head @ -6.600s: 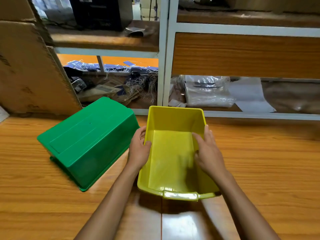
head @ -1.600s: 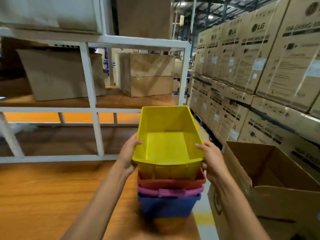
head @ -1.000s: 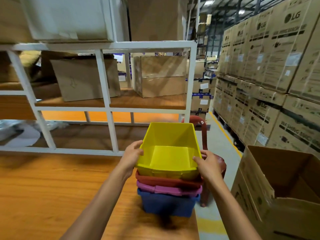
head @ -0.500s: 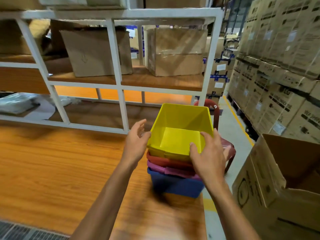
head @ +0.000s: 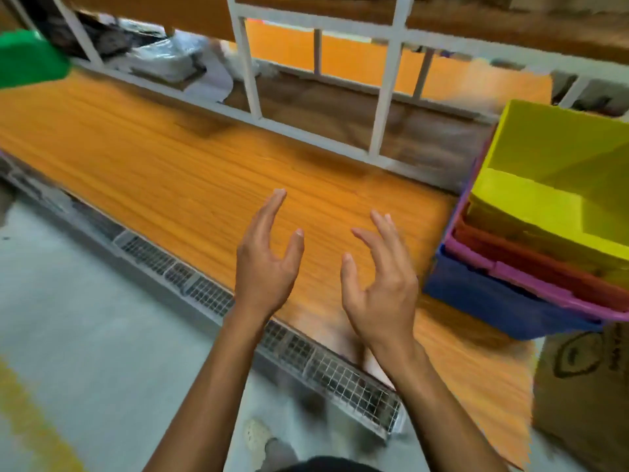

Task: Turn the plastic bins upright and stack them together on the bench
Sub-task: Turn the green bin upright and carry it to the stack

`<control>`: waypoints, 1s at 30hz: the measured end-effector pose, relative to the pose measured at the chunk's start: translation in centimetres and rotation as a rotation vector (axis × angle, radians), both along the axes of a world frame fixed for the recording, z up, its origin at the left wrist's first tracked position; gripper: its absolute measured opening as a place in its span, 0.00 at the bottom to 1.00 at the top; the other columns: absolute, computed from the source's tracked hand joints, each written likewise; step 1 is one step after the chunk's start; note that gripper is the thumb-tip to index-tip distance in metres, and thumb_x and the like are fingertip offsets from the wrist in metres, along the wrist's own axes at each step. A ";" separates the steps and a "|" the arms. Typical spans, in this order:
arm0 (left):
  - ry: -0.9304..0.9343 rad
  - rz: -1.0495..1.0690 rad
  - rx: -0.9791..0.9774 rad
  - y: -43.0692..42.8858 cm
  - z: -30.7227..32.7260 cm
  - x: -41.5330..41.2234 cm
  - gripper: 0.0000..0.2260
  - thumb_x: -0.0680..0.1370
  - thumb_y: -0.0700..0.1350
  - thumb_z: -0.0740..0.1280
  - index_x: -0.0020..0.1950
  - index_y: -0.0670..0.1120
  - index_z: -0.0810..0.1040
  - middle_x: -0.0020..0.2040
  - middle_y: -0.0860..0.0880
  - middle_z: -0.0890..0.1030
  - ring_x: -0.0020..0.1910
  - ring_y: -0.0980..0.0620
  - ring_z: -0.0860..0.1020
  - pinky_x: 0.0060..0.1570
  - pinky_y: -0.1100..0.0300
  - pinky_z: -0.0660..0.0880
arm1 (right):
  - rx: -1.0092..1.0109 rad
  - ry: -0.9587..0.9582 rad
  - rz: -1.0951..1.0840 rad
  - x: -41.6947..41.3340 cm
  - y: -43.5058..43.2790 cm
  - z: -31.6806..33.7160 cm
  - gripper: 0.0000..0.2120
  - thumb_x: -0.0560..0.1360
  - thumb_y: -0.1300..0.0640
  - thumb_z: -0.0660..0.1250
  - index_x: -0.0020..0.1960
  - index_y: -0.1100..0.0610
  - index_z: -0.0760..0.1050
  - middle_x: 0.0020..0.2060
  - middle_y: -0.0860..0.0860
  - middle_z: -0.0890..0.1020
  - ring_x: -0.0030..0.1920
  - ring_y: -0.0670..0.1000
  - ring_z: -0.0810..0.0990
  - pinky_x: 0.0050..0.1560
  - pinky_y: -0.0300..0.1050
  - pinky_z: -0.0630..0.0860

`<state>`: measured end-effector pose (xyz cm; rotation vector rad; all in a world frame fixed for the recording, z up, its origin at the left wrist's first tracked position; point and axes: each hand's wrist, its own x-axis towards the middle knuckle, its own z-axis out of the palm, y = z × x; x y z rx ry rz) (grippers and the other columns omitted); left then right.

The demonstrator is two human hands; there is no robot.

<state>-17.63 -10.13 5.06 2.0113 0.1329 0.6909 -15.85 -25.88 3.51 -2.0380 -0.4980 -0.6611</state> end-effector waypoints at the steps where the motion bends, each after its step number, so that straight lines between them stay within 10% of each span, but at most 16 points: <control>1: 0.015 0.028 0.022 1.5 -0.7 -1.0 0.25 0.78 0.47 0.65 0.75 0.46 0.68 0.74 0.49 0.71 0.74 0.54 0.67 0.72 0.51 0.67 | -0.024 0.029 0.028 -0.3 1.4 -0.4 0.16 0.76 0.56 0.65 0.60 0.61 0.80 0.68 0.60 0.76 0.71 0.61 0.73 0.74 0.38 0.60; 12: 0.173 0.313 0.106 17.9 -5.1 -10.7 0.24 0.79 0.41 0.67 0.75 0.44 0.68 0.74 0.48 0.71 0.75 0.51 0.66 0.73 0.62 0.63 | -0.085 0.204 0.388 -2.0 18.8 -4.4 0.19 0.77 0.55 0.66 0.65 0.60 0.76 0.69 0.57 0.75 0.69 0.56 0.74 0.61 0.64 0.75; 30: 0.258 0.707 0.093 43.0 -6.2 -13.1 0.24 0.78 0.44 0.66 0.75 0.46 0.68 0.73 0.52 0.71 0.75 0.53 0.66 0.73 0.60 0.63 | -0.077 0.305 0.742 0.3 47.0 -6.3 0.20 0.77 0.54 0.65 0.67 0.59 0.75 0.70 0.55 0.75 0.70 0.53 0.73 0.61 0.60 0.77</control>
